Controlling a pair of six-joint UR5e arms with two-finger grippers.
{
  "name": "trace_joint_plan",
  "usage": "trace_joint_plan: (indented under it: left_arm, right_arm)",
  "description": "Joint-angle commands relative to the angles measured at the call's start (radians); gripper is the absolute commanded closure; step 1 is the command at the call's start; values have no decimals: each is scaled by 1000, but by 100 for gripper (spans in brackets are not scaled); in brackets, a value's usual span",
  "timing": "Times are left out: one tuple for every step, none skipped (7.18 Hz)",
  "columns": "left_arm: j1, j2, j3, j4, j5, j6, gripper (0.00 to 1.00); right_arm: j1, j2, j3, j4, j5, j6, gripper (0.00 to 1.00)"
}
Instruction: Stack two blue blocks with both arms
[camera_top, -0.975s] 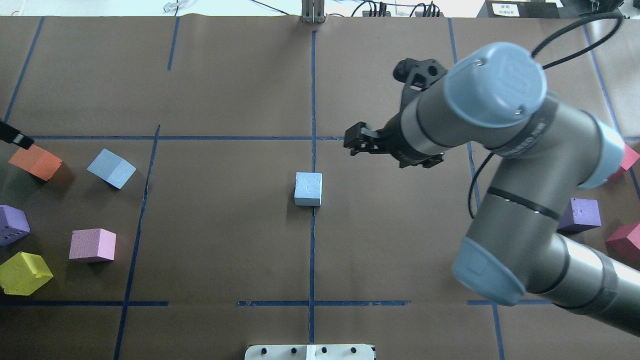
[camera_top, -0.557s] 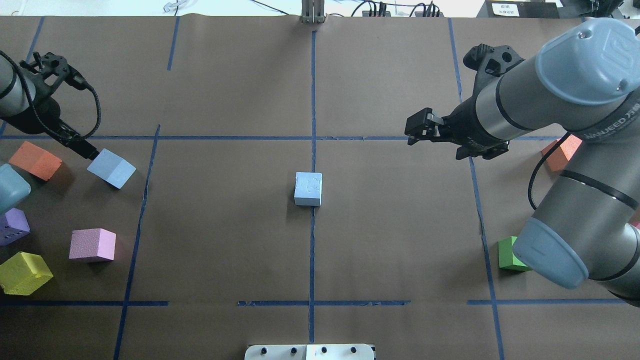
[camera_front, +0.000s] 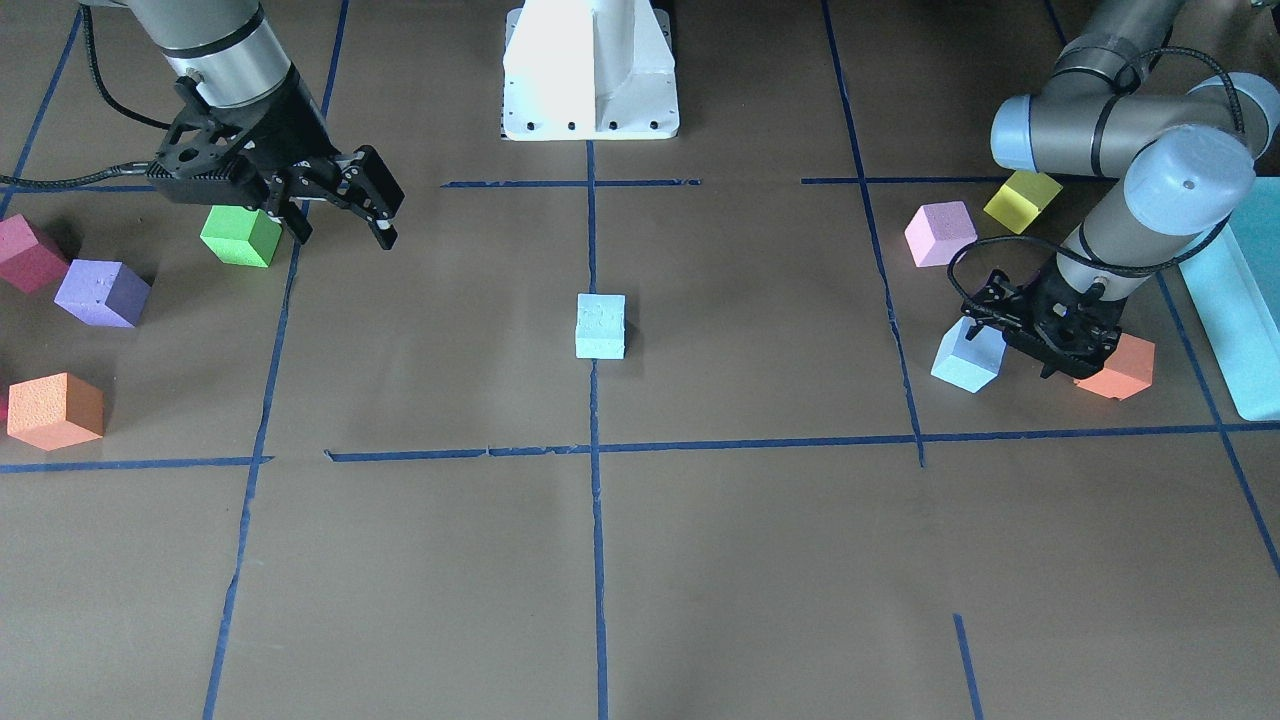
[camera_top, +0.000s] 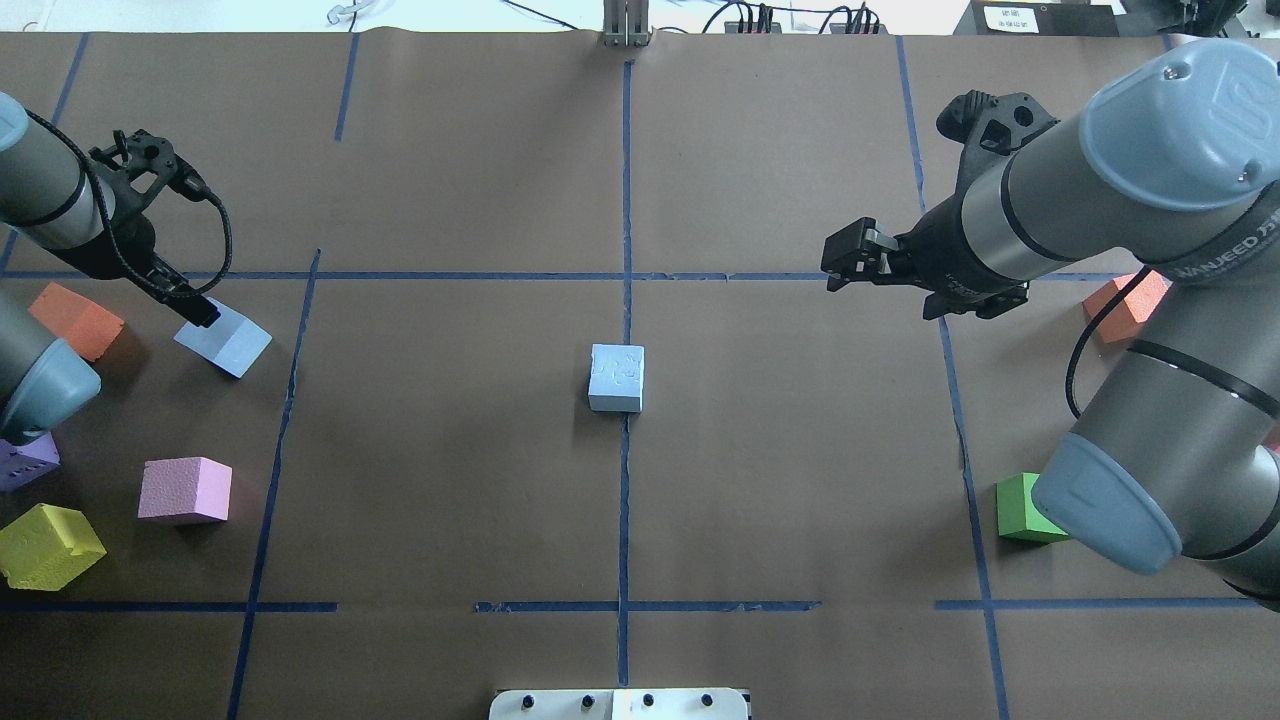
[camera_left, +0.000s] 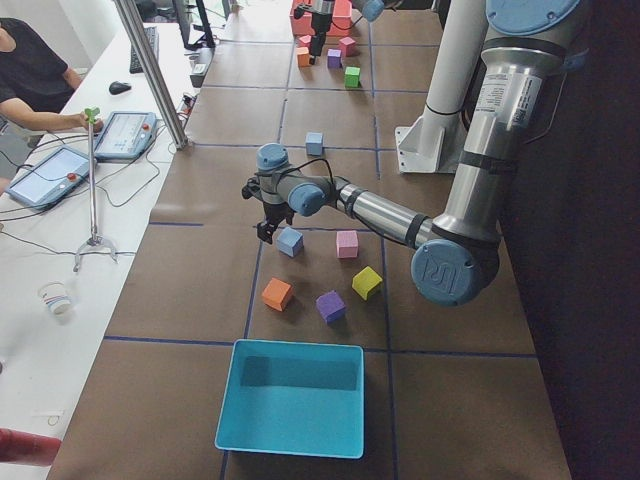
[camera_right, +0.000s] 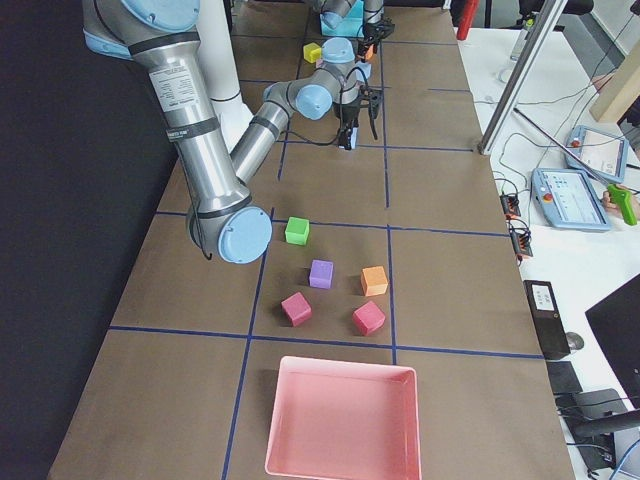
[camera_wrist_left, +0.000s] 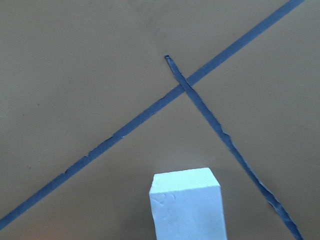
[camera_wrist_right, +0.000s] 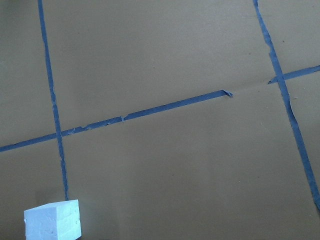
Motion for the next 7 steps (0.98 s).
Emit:
trace_joint_plan:
  left_arm:
    - [46,3,35,-42,0,-56,0]
    - [54,3,46,-42,0,-58,0]
    - [66,3,51,-42,0,-59,0]
    - [69,7,52,-42,0,-58,0]
    - [71,7,66,-42,-2,-58,0]
    - [77,7,69,-42,-2,-59,0]
    - [88,9,72,-44,-2,-62,0]
  right_arm:
    - [-1,-2,-8,0,-1,-9,0]
    - [-1,-2,-12,0,-1,-11,0]
    - [-1,-2,-12,0,-1,-9,0]
    - [-3,-2,-12,0,-1,-9,0]
    - [-7,-2,-12,0,-1,-9,0]
    - [-9,-2,-12,0,-1,-9,0]
    - [-12,-4,-15,0,-1,-9,0]
